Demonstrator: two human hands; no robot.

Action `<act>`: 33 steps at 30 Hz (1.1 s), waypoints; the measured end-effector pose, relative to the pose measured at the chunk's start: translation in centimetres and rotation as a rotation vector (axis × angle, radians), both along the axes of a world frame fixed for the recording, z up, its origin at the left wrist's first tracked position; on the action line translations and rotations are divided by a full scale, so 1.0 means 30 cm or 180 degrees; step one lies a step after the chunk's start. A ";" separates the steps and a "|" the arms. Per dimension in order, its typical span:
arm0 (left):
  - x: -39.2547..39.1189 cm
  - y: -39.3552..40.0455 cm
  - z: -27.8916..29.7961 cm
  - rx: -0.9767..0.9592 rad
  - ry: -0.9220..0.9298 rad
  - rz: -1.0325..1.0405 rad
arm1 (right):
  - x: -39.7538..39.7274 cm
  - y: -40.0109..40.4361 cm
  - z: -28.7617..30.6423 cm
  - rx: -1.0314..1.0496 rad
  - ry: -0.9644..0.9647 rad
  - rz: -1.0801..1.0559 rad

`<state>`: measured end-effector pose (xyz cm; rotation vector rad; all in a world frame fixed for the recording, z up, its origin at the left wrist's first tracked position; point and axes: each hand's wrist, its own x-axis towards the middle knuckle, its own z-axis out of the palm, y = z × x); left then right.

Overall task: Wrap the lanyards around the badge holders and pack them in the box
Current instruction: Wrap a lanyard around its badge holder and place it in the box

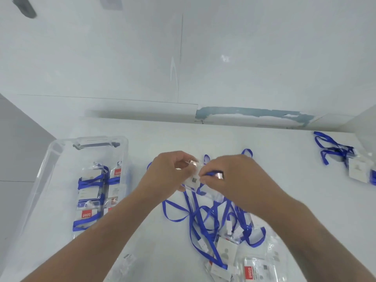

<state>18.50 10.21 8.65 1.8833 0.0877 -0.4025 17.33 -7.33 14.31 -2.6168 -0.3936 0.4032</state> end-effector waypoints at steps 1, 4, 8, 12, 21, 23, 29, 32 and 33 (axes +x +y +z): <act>-0.005 0.003 0.004 -0.0036 0.0095 -0.0082 | 0.016 -0.017 0.012 0.0282 0.0129 -0.0062; -0.015 0.018 0.028 -0.0364 0.0430 -0.0209 | 0.068 -0.062 0.025 0.1224 0.0595 -0.0324; -0.018 0.043 0.054 -0.1150 0.0931 -0.0219 | 0.097 -0.083 -0.034 0.2376 0.0999 -0.1022; -0.020 0.031 0.060 -0.1869 0.1117 0.0314 | 0.046 -0.039 -0.143 0.3051 0.1582 -0.1828; -0.003 0.014 0.021 -0.0681 0.0392 0.1385 | -0.132 0.082 -0.167 0.0684 0.0493 -0.0733; -0.006 0.018 0.018 -0.0337 0.0144 0.1274 | -0.132 0.070 -0.119 0.0066 0.0223 -0.0398; -0.046 0.040 0.050 0.0103 0.0137 0.0113 | -0.027 -0.017 0.030 0.0544 0.0054 -0.0365; -0.051 0.056 0.084 -0.0095 0.0382 -0.0345 | 0.035 -0.047 0.026 0.1199 0.0464 -0.0452; -0.050 0.062 0.093 -0.0185 0.0450 -0.0402 | 0.048 -0.054 0.014 0.1462 0.0555 -0.0544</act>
